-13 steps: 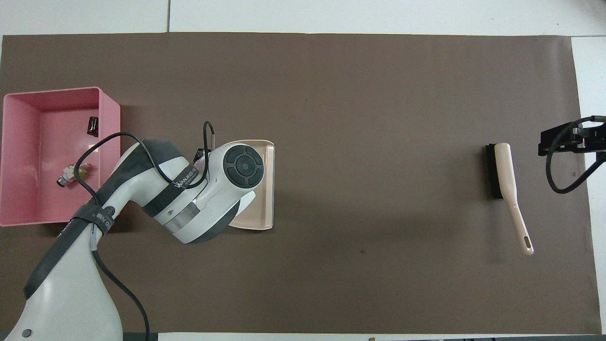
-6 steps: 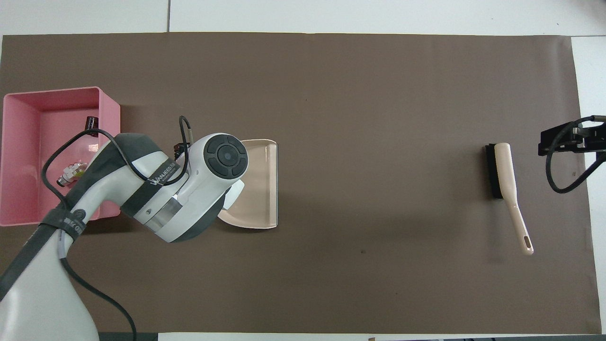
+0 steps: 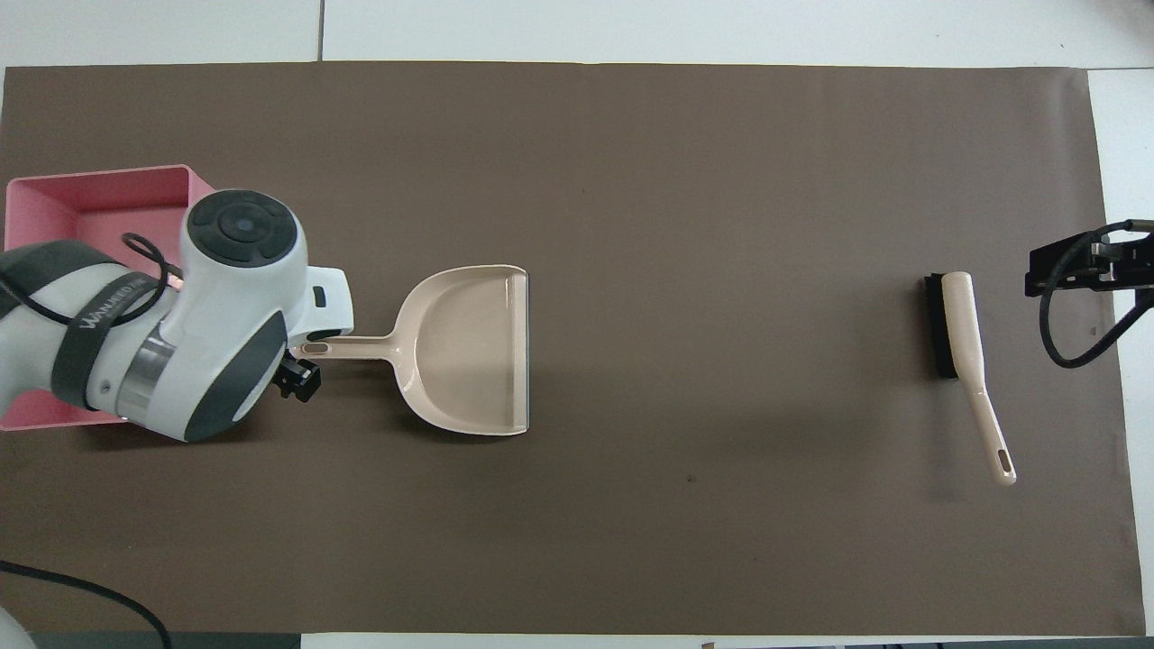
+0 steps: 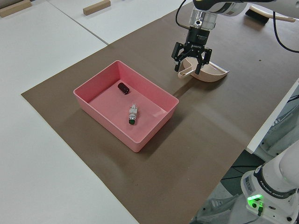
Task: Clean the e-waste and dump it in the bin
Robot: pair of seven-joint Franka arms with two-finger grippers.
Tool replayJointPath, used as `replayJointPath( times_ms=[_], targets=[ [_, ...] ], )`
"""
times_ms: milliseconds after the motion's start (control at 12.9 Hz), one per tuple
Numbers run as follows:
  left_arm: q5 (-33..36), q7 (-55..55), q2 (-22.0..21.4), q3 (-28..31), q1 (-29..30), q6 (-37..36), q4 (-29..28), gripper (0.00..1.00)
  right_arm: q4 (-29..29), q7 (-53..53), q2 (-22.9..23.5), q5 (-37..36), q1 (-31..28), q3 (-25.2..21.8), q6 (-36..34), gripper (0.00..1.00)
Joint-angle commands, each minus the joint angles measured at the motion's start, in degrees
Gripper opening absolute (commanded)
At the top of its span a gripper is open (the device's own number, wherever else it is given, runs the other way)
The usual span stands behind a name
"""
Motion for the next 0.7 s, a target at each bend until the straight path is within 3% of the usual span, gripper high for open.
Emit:
replayJointPath(
  times_ms=[0, 386, 618],
  targets=[
    [-6.6, -5.47, -2.45, -0.26, 8.55, 0.03, 0.68, 0.98, -0.42, 0.9, -0.46, -0.03, -0.11, 0.13, 0.61, 1.0],
    [-12.6, -5.74, -2.81, 0.0, 15.95, 0.92, 10.51, 0.98, 0.63, 2.39, 0.16, 4.19, -0.2, 0.13, 0.53, 1.0],
    [-12.95, -5.65, -2.73, 0.18, 16.22, -3.29, 18.59, 0.98, 0.54, 1.69, 0.16, 3.58, -0.2, 0.13, 0.35, 1.0]
  ],
)
